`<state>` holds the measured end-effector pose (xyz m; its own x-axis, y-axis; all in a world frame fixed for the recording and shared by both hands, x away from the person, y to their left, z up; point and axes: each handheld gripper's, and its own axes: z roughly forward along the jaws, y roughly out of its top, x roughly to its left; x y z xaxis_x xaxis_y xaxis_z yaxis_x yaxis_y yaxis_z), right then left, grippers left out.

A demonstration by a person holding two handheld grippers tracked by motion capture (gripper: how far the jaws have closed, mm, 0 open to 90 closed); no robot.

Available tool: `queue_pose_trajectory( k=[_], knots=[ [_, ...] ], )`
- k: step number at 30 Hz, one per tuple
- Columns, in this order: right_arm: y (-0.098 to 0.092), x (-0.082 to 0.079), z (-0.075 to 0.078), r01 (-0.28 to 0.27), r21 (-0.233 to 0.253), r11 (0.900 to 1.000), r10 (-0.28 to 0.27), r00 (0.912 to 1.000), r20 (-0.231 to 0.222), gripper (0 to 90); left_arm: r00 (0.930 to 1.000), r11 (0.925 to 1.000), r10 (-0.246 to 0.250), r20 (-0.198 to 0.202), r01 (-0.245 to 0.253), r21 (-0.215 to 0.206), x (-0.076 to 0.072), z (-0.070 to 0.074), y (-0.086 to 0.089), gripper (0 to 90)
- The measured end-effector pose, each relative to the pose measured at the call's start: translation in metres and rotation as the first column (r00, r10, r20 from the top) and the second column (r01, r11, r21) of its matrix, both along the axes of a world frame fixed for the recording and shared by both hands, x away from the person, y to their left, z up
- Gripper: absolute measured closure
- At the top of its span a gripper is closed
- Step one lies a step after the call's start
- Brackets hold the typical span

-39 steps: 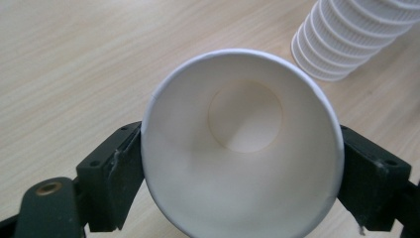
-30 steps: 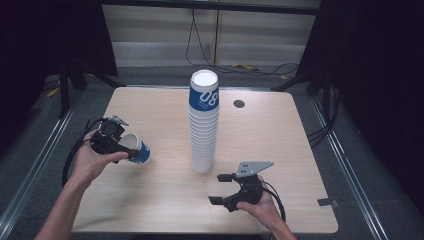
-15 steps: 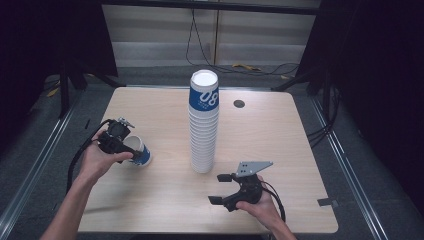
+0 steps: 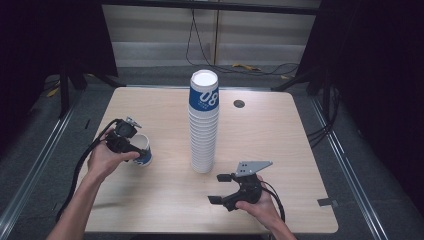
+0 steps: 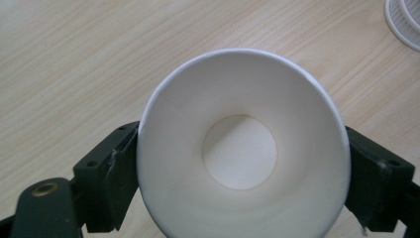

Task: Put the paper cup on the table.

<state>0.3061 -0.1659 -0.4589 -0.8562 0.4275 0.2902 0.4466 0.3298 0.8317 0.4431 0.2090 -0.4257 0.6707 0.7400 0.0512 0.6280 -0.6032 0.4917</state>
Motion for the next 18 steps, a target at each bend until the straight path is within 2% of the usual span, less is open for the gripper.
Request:
queue_pose_trajectory(
  k=[2,4,9,14,18],
  knots=[
    [0.0,0.0,0.0,-0.003,0.0,1.0,0.003,1.0,0.001,16.6,1.0,1.0,-0.001,0.001,0.001,0.0,0.0,0.0,0.0,14.1],
    [0.0,0.0,0.0,-0.002,0.0,1.0,0.002,1.0,0.0,16.6,0.9999,0.9998,0.005,-0.009,-0.005,-0.02,0.001,-0.001,0.0,13.6],
    [0.001,0.0,0.0,-0.009,-0.003,1.0,0.009,1.0,0.0,16.6,0.9997,0.9989,-0.016,-0.017,0.015,-0.045,0.001,-0.006,0.002,12.9],
    [0.001,0.0,0.0,-0.011,-0.001,1.0,0.011,0.9999,-0.001,16.6,0.9999,0.9972,-0.015,0.002,0.015,-0.074,-0.001,-0.01,0.004,12.6],
    [0.0,0.0,0.001,-0.006,-0.001,1.0,0.006,1.0,0.0,16.5,0.9999,0.9952,-0.012,-0.006,0.012,-0.097,0.0,-0.013,0.006,12.6]
  ],
)
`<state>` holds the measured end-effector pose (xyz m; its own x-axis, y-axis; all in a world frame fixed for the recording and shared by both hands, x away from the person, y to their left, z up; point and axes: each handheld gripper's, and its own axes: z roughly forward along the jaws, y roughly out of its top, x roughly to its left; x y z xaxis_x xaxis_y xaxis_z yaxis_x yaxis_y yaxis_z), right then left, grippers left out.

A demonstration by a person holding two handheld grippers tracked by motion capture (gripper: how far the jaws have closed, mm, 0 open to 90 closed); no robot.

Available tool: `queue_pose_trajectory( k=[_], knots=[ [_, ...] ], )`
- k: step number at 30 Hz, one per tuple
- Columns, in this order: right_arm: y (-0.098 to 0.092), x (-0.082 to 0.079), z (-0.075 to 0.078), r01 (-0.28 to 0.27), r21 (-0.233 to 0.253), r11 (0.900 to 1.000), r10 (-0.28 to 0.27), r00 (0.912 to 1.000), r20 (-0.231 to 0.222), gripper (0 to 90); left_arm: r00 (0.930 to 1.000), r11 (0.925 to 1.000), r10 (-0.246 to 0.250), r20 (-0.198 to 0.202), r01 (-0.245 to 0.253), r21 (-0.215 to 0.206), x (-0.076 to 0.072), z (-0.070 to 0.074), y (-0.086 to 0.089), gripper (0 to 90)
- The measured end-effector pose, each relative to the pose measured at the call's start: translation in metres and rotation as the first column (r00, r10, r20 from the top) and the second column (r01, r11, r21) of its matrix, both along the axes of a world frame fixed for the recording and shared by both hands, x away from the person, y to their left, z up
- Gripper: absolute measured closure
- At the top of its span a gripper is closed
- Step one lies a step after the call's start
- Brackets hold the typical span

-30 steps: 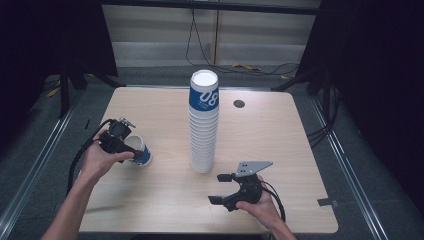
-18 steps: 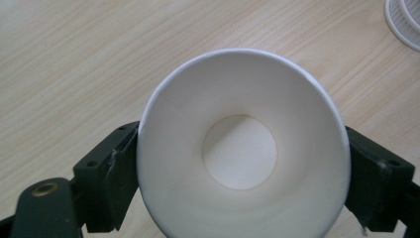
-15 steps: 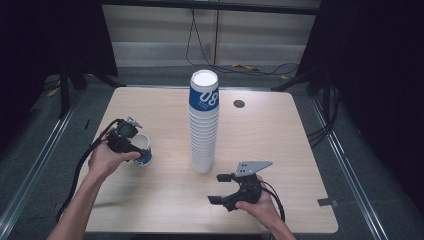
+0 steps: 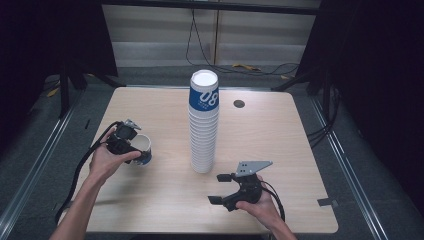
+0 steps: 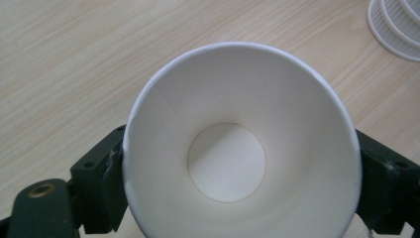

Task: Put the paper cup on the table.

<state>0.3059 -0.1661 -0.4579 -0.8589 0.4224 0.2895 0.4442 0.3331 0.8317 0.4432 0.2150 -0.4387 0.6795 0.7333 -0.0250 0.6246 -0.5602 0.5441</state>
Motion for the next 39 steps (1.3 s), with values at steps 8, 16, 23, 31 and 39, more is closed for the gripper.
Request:
queue_pose_trajectory(
  k=[8,16,23,31,39],
  knots=[
    [0.001,0.0,0.0,-0.003,-0.005,1.0,0.003,1.0,0.001,16.3,1.0,0.9983,-0.001,0.001,0.001,-0.058,-0.004,-0.01,0.003,13.2],
    [0.001,0.001,0.0,0.002,-0.003,1.0,-0.002,1.0,0.0,16.3,0.9996,0.9964,0.003,0.027,-0.001,-0.085,-0.007,-0.015,0.009,14.1],
    [0.001,0.001,0.0,0.001,-0.006,1.0,-0.001,1.0,0.002,16.4,0.9999,0.9966,0.015,0.005,-0.014,-0.081,-0.01,-0.029,0.016,16.3],
    [0.001,0.002,-0.001,0.009,-0.004,1.0,-0.009,1.0,0.003,16.4,0.9994,0.9937,0.033,0.005,-0.032,-0.107,-0.017,-0.036,0.023,16.5],
    [-0.004,0.004,0.0,0.04,0.004,0.999,-0.04,0.9991,0.01,16.4,0.9991,0.9895,0.038,0.022,-0.034,-0.14,-0.026,-0.036,0.029,16.9]
  ],
)
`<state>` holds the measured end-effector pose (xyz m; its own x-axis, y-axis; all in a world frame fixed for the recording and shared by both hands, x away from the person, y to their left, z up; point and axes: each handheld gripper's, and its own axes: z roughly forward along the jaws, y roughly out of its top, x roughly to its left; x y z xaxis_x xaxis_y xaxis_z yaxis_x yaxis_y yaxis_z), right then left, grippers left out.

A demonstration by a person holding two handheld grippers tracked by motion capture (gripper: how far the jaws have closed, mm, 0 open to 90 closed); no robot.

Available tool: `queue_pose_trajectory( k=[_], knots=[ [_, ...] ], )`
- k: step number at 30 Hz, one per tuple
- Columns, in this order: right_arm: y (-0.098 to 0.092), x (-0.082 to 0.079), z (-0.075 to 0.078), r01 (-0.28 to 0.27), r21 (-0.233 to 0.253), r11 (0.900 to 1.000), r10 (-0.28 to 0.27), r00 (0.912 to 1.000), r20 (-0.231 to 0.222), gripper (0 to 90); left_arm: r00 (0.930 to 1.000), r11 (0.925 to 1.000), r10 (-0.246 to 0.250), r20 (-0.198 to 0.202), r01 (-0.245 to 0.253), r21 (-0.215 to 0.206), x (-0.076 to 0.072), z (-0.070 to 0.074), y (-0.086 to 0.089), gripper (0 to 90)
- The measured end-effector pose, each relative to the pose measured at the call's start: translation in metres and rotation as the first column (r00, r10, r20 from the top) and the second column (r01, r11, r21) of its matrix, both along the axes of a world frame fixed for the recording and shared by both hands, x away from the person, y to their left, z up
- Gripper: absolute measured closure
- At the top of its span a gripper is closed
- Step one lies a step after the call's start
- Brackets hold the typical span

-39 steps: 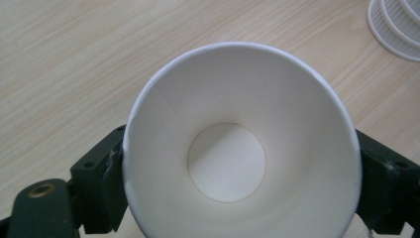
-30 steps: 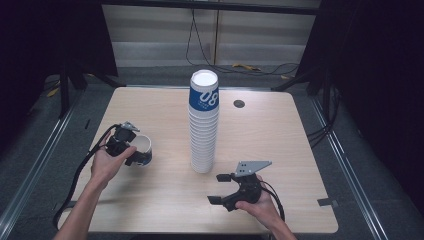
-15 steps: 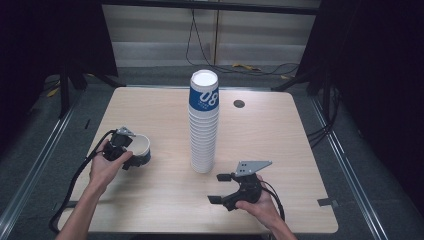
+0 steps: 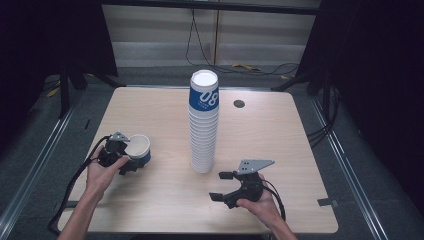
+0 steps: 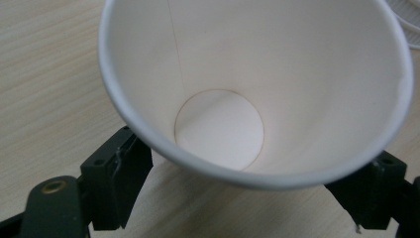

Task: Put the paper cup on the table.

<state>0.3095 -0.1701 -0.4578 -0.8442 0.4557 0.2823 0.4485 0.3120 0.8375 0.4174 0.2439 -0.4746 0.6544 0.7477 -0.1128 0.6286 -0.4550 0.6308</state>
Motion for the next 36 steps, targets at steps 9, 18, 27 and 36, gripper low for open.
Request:
queue_pose_trajectory(
  k=[9,18,27,36],
  knots=[
    [-0.007,0.001,0.002,0.045,0.002,0.999,-0.045,0.9988,0.018,17.8,0.9993,0.9995,-0.012,0.034,0.013,-0.03,-0.017,0.002,0.005,17.2],
    [-0.011,0.001,0.003,0.071,0.006,0.997,-0.071,0.9973,0.021,18.1,0.9963,0.997,0.012,0.085,-0.006,-0.077,-0.045,0.009,0.009,17.4],
    [-0.01,0.001,0.002,0.09,0.008,0.996,-0.09,0.9959,0.014,18.2,0.9903,0.9987,0.023,0.137,-0.017,-0.048,-0.08,0.013,0.007,20.3],
    [-0.015,-0.002,0.0,0.134,-0.006,0.991,-0.134,0.9909,0.005,19.6,0.983,0.9936,0.023,0.182,-0.002,-0.113,-0.099,0.01,-0.011,20.1]
  ],
)
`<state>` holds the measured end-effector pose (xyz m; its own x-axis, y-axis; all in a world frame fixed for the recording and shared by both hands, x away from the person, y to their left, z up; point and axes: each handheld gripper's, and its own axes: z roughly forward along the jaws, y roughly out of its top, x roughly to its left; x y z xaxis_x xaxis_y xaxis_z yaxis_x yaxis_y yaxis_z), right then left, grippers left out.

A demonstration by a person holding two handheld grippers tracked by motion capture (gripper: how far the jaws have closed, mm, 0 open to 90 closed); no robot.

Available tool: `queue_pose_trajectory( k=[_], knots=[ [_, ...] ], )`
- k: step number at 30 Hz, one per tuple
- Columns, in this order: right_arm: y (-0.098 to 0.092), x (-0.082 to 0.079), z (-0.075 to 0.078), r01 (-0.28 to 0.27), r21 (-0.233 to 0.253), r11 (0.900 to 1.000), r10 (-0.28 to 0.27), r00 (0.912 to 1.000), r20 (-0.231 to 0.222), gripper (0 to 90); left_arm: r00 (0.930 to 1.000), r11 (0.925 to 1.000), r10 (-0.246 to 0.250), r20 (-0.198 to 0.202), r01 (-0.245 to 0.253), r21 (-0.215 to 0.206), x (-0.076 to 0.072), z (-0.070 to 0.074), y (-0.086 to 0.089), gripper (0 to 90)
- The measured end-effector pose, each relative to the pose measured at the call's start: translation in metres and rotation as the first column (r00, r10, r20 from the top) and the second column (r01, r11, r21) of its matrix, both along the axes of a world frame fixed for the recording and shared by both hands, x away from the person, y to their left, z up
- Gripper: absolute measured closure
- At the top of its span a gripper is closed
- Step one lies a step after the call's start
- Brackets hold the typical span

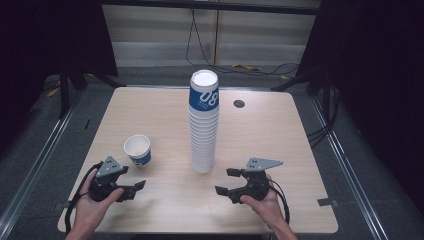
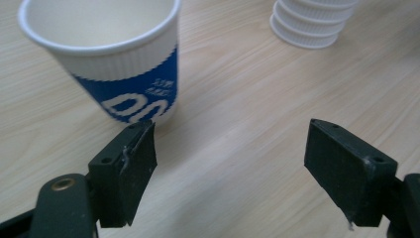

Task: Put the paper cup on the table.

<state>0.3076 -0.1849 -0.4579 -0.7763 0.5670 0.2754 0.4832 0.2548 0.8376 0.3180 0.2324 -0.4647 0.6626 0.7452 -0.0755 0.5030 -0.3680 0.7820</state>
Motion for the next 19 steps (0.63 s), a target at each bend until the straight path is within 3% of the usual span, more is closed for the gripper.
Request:
queue_pose_trajectory(
  k=[4,6,9,11,13,16,19],
  knots=[
    [-0.001,-0.001,-0.003,0.014,-0.012,1.0,-0.014,0.9999,-0.004,20.2,0.9995,0.9992,-0.028,-0.012,0.028,-0.027,-0.007,-0.008,-0.014,20.1],
    [-0.002,-0.002,-0.004,0.014,-0.009,1.0,-0.014,0.9999,-0.007,20.1,0.9994,0.9979,-0.024,-0.026,0.022,-0.061,-0.007,-0.009,-0.022,20.1],
    [-0.002,-0.004,-0.003,0.023,-0.012,1.0,-0.023,0.9997,0.0,20.0,0.9977,0.992,-0.055,-0.041,0.05,-0.116,-0.007,-0.008,-0.032,20.2],
    [-0.003,-0.007,-0.003,0.03,-0.015,0.999,-0.03,0.9995,-0.002,19.8,0.9971,0.9915,-0.072,-0.027,0.068,-0.111,-0.012,-0.008,-0.036,20.2],
    [-0.005,-0.008,-0.001,0.039,-0.013,0.999,-0.039,0.9992,0.006,19.7,0.9959,0.9878,-0.084,-0.033,0.079,-0.134,-0.015,-0.008,-0.037,20.2],
    [-0.01,-0.009,0.002,0.07,-0.019,0.997,-0.069,0.9975,0.012,19.0,0.9965,0.9922,-0.083,0.008,0.083,-0.093,-0.021,-0.009,-0.041,20.2],
    [-0.015,-0.01,0.003,0.097,-0.021,0.995,-0.097,0.9951,0.022,17.5,0.9957,0.9885,-0.091,-0.016,0.088,-0.123,-0.023,-0.012,-0.039,20.1]
  ],
)
